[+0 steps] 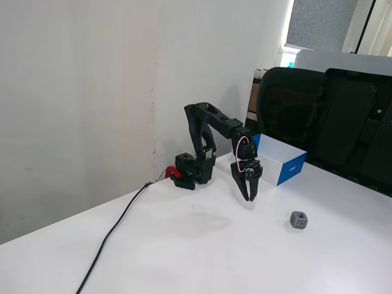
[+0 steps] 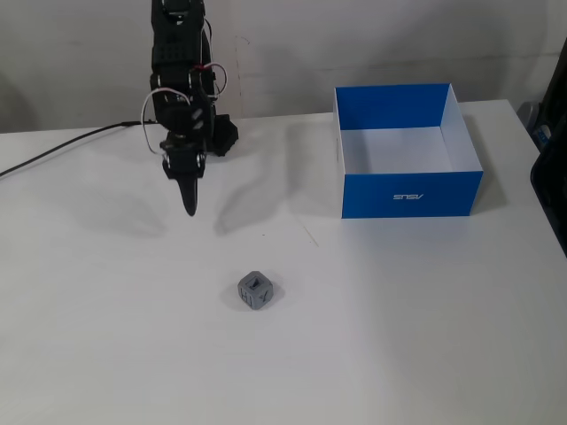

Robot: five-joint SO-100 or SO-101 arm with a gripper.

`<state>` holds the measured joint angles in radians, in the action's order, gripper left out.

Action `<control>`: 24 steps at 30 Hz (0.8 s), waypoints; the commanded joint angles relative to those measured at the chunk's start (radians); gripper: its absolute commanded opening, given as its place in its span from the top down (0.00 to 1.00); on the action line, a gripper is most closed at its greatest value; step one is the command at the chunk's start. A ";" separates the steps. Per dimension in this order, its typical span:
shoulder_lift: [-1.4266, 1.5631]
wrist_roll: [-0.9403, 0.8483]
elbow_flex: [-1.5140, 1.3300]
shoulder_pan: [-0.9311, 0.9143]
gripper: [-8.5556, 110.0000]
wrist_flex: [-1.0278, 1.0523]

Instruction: Grasp the gray block and put it in the box.

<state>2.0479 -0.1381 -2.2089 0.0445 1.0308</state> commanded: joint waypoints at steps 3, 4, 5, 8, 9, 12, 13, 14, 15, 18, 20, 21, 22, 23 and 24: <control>-0.155 -0.091 0.227 -0.008 0.91 0.000; -0.181 -0.104 0.250 -0.011 0.91 0.002; -0.210 -0.126 0.276 -0.015 0.91 0.006; -0.276 -0.166 0.341 -0.023 0.91 0.012; -0.296 -0.178 0.368 -0.026 0.91 0.020; -0.371 -0.229 0.471 -0.048 0.91 0.072; -0.403 -0.250 0.518 -0.057 0.91 0.103; -0.430 -0.264 0.552 -0.066 0.91 0.117; -0.460 -0.284 0.592 -0.075 0.91 0.140; -0.523 -0.295 0.687 -0.094 0.91 0.175; -0.551 -0.299 0.733 -0.101 0.91 0.187; -0.563 -0.299 0.753 -0.103 0.91 0.193; -0.572 -0.299 0.769 -0.103 0.91 0.193; -0.584 -0.301 0.788 -0.103 0.91 0.198; -0.598 -0.302 0.813 -0.103 0.90 0.207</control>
<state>1.4450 -0.4310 -1.5217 -0.0568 1.2210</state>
